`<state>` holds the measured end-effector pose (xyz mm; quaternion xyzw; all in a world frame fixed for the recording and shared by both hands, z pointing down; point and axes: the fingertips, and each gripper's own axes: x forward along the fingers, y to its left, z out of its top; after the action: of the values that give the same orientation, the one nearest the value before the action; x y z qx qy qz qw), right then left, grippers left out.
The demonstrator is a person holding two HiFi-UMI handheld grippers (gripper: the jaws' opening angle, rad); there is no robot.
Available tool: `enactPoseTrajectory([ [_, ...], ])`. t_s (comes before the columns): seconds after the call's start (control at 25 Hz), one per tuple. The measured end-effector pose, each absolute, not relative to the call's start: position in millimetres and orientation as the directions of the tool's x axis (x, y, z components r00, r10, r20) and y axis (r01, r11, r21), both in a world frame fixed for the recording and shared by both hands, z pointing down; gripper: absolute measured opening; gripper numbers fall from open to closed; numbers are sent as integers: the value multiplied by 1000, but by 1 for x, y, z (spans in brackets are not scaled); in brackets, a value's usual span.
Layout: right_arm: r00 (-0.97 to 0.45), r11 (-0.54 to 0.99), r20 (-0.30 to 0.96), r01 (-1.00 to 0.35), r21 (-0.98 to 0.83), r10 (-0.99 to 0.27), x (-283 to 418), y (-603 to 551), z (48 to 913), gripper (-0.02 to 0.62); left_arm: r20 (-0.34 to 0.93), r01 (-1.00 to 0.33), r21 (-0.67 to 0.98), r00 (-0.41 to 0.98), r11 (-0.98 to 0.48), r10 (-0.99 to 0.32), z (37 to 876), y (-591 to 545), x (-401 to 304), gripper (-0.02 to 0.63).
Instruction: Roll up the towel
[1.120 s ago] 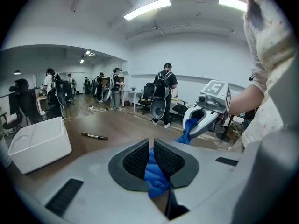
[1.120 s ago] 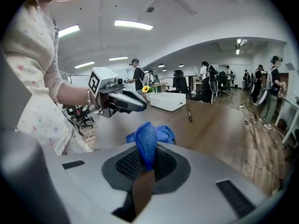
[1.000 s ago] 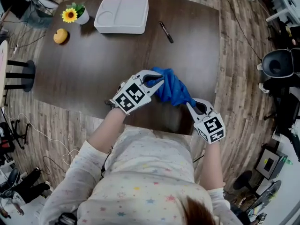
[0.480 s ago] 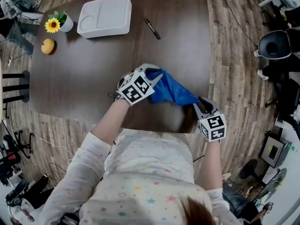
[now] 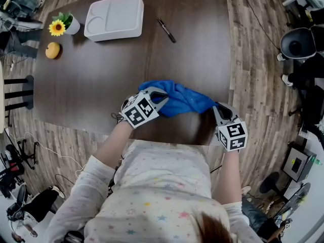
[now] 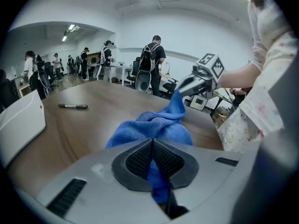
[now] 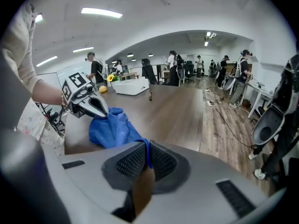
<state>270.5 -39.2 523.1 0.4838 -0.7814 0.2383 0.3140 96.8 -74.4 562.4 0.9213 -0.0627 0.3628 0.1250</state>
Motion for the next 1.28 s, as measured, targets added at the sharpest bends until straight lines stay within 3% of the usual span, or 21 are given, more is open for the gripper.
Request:
enactPoseTrajectory([
  [0.36,-280,362,695,-932,-31,-663,276,-62,511,21,640,-239,300,768,-923,9,552,-24,63,15],
  [0.64,-283,374,688,-927,-19,-668,263,-67,503,21,498,-303,164,847,-939,-186,494,-78,74,18],
  [0.76,-287,370,678,-929,-24,-676,261,-66,498,21,498,-264,121,850,-957,-172,492,-95,95,23],
  [0.88,-295,364,662,-931,-36,-689,258,-64,491,21,552,-201,139,828,-970,-92,517,-98,117,140],
  [0.96,-304,363,649,-931,-46,-697,256,-65,486,21,584,-164,158,810,-974,-42,534,-98,126,150],
  [1.12,-303,356,638,-933,-49,-708,258,-64,483,21,644,-136,180,765,-974,12,560,-96,134,150],
  [1.28,-300,344,626,-937,-53,-720,262,-62,479,21,665,-130,170,746,-977,16,566,-89,130,64],
])
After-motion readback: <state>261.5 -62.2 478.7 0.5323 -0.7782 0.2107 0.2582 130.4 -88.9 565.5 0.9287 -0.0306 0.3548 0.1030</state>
